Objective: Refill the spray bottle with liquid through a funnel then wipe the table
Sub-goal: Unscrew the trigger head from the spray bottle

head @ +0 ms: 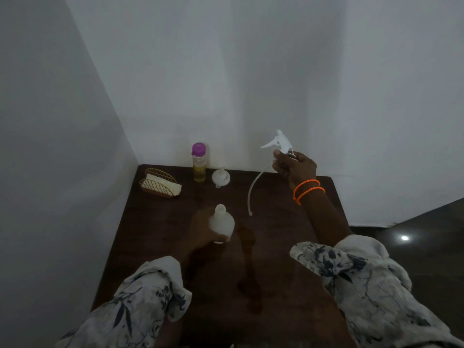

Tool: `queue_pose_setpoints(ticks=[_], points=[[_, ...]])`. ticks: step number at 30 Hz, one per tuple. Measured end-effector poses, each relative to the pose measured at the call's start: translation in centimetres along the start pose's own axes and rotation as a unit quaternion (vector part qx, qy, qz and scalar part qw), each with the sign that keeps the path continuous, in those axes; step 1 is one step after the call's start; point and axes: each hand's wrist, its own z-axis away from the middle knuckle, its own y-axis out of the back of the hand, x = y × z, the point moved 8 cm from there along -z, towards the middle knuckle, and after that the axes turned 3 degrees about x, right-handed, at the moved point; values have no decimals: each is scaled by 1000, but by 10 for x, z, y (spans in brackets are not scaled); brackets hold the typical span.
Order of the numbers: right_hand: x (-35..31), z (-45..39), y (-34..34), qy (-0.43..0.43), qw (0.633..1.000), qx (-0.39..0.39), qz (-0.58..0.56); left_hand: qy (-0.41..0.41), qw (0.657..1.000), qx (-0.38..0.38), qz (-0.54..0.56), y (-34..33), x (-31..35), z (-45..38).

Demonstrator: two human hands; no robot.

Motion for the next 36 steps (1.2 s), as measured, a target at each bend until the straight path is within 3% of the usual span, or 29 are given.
queue_pose_setpoints(ticks=[9, 16, 23, 36], points=[[98, 1, 35, -91, 981, -6, 168, 16, 999, 3, 31, -14, -16, -4], [168, -3, 64, -150, 929, -15, 337, 14, 1000, 15, 1, -21, -23, -4], [234, 7, 77, -249, 886, -56, 387, 1, 999, 0, -40, -38, -33, -6], [256, 6, 86, -206, 820, -28, 534, -50, 998, -13, -43, -54, -44, -14]])
